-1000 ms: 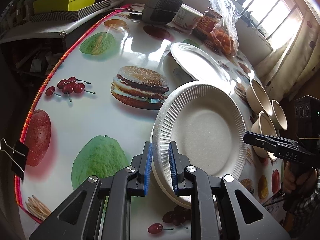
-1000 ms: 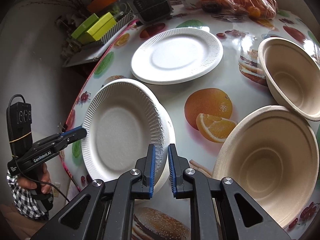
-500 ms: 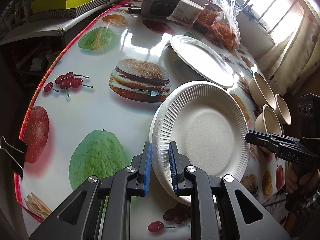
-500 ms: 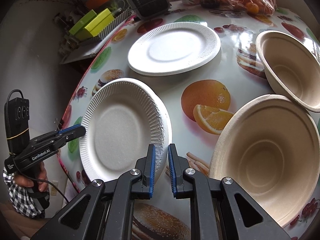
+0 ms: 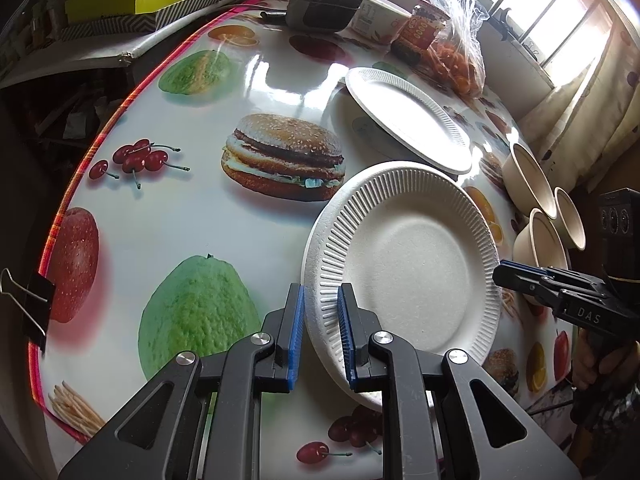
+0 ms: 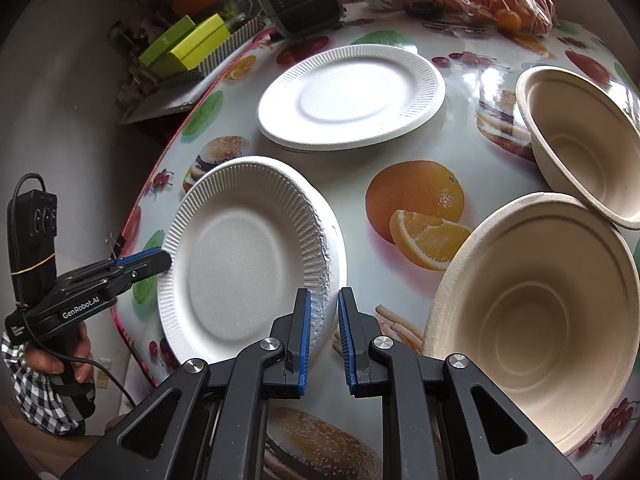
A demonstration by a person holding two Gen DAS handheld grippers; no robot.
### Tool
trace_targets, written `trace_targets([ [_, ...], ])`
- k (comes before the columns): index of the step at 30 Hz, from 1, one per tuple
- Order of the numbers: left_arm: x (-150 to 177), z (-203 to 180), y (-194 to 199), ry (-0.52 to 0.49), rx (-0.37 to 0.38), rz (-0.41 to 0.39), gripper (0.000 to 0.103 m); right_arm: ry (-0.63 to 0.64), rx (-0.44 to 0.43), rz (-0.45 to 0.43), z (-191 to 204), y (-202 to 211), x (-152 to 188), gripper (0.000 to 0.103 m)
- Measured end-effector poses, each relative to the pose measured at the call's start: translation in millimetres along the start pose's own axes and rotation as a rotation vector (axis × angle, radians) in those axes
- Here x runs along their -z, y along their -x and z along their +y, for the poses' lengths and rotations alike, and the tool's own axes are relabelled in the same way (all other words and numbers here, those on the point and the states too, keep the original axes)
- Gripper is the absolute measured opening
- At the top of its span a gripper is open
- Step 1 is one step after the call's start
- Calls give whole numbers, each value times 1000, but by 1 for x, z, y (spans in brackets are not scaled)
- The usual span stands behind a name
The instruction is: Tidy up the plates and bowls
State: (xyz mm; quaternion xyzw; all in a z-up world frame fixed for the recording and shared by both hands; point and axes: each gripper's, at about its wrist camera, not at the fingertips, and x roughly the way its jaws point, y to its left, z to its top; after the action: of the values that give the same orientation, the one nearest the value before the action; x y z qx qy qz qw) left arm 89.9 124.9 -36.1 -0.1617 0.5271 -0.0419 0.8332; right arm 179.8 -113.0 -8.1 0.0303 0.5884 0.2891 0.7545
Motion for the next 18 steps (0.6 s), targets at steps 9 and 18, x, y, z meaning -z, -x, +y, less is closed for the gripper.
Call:
trace_targets([
  [9, -1, 1, -1, 0, 3, 3, 18, 1, 6, 0, 1, 1, 0, 15],
  [18, -2, 1, 2, 2, 6, -6, 20, -4, 11, -7, 3, 1, 0, 19],
])
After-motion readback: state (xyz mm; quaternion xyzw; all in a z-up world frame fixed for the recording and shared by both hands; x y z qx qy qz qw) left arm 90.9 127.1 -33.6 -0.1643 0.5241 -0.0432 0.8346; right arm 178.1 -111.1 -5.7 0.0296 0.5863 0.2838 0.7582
